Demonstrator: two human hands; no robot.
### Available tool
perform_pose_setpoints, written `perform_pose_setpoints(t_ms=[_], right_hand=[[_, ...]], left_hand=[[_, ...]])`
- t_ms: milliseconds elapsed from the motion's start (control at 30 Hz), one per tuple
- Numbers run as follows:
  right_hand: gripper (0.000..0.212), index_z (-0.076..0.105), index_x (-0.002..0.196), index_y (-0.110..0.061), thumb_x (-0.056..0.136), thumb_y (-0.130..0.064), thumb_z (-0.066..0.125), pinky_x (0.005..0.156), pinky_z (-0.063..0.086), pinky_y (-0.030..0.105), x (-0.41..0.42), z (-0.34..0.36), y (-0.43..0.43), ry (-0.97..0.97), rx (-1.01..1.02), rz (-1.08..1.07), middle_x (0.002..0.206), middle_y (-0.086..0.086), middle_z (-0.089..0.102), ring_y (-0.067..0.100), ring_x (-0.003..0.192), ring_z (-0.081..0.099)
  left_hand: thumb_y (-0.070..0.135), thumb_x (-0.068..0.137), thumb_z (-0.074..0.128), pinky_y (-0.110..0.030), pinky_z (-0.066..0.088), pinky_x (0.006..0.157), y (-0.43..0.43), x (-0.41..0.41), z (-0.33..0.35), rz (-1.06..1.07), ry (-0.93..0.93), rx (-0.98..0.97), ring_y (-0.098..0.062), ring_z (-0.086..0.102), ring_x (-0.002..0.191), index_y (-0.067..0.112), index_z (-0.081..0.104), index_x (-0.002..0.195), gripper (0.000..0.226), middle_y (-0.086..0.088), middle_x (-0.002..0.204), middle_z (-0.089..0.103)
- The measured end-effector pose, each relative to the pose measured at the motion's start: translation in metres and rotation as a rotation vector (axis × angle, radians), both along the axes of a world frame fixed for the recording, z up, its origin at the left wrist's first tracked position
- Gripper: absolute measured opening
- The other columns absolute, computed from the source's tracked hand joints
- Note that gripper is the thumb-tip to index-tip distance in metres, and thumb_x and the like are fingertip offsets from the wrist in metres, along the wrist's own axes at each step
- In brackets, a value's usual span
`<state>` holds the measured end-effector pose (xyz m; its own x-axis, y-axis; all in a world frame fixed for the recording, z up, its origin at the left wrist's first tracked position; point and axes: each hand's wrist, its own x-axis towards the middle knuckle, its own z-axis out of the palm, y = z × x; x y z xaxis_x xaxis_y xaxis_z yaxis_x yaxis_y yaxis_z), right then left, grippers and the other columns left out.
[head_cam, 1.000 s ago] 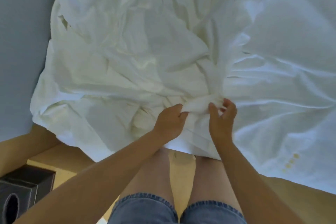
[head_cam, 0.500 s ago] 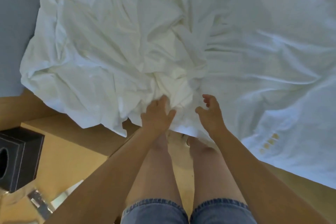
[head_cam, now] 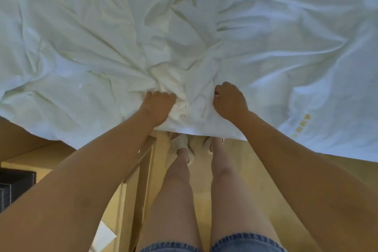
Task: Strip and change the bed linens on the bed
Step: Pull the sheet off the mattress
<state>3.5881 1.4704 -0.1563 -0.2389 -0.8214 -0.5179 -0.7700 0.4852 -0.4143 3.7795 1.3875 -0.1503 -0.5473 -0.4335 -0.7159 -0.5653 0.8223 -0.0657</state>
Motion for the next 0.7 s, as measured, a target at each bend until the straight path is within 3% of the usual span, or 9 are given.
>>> perform_pose_setpoints(t_ms=[67, 167, 267, 333, 433, 533, 600, 700], right_hand=[[0.02, 0.054, 0.074, 0.0, 0.084, -0.006, 0.037, 0.064, 0.027, 0.024, -0.004, 0.028, 0.006, -0.115, -0.16, -0.248, 0.08, 0.011, 0.05, 0.024, 0.079, 0.047], [0.026, 0.043, 0.056, -0.01, 0.076, 0.004, 0.034, 0.046, 0.028, 0.019, -0.013, 0.075, 0.026, -0.395, -0.284, -0.675, 0.05, -0.011, 0.038, 0.006, 0.049, 0.035], [0.019, 0.035, 0.058, -0.002, 0.075, 0.007, 0.031, 0.041, 0.022, 0.019, -0.022, 0.102, 0.061, -0.405, -0.253, -0.813, 0.046, -0.012, 0.026, 0.004, 0.044, 0.025], [0.024, 0.034, 0.057, -0.008, 0.077, 0.006, 0.034, 0.048, 0.025, 0.026, -0.022, 0.103, 0.083, -0.262, -0.155, -0.745, 0.052, -0.005, 0.032, 0.011, 0.05, 0.03], [0.015, 0.047, 0.068, -0.001, 0.08, -0.005, 0.039, 0.055, 0.032, 0.031, -0.006, 0.089, 0.099, -0.169, -0.039, -0.636, 0.059, 0.005, 0.044, 0.022, 0.057, 0.04], [0.011, 0.049, 0.072, -0.009, 0.081, -0.007, 0.044, 0.052, 0.032, 0.029, 0.015, 0.071, 0.088, -0.175, -0.029, -0.602, 0.062, -0.001, 0.048, 0.021, 0.063, 0.045], [0.004, 0.053, 0.085, -0.013, 0.081, -0.011, 0.051, 0.062, 0.034, 0.028, 0.029, 0.06, 0.076, -0.128, -0.016, -0.486, 0.078, -0.002, 0.053, 0.021, 0.079, 0.049], [0.042, 0.052, 0.119, -0.01, 0.081, -0.024, 0.062, 0.085, 0.036, 0.034, 0.052, 0.042, 0.06, -0.069, -0.01, -0.271, 0.113, 0.008, 0.051, 0.026, 0.109, 0.044]], left_hand=[[0.016, 0.087, 0.053, -0.031, 0.04, 0.076, -0.009, 0.007, 0.012, 0.048, 0.103, 0.061, -0.029, 0.061, 0.096, 0.01, 0.041, 0.131, 0.046, -0.01, 0.108, 0.064], [0.033, 0.085, 0.058, -0.026, 0.034, 0.06, -0.01, 0.037, 0.045, 0.05, 0.223, 0.063, -0.025, 0.061, 0.08, 0.012, 0.048, 0.124, 0.045, -0.006, 0.093, 0.065], [0.033, 0.093, 0.048, -0.029, 0.043, 0.07, -0.012, 0.097, 0.061, 0.121, -0.077, 0.017, -0.02, 0.06, 0.093, 0.016, 0.049, 0.123, 0.035, -0.002, 0.107, 0.062], [0.021, 0.096, 0.041, -0.036, 0.048, 0.089, -0.018, 0.145, 0.07, 0.22, -0.366, -0.056, -0.024, 0.058, 0.11, 0.016, 0.047, 0.129, 0.034, -0.003, 0.12, 0.059], [0.019, 0.093, 0.044, -0.033, 0.047, 0.084, -0.012, 0.179, 0.069, 0.394, -0.464, -0.126, -0.025, 0.058, 0.111, 0.013, 0.039, 0.133, 0.04, -0.004, 0.12, 0.057], [0.036, 0.09, 0.049, -0.034, 0.041, 0.085, 0.007, 0.153, 0.057, 0.415, -0.259, -0.149, -0.025, 0.052, 0.11, 0.015, 0.03, 0.137, 0.055, -0.007, 0.124, 0.048], [0.046, 0.088, 0.051, -0.038, 0.039, 0.09, 0.014, 0.128, 0.047, 0.446, -0.071, -0.107, -0.028, 0.046, 0.118, 0.015, 0.027, 0.141, 0.066, -0.01, 0.135, 0.042], [0.048, 0.088, 0.053, -0.042, 0.038, 0.095, 0.009, 0.096, 0.032, 0.518, 0.123, -0.063, -0.031, 0.042, 0.124, 0.013, 0.028, 0.143, 0.069, -0.013, 0.14, 0.039]])
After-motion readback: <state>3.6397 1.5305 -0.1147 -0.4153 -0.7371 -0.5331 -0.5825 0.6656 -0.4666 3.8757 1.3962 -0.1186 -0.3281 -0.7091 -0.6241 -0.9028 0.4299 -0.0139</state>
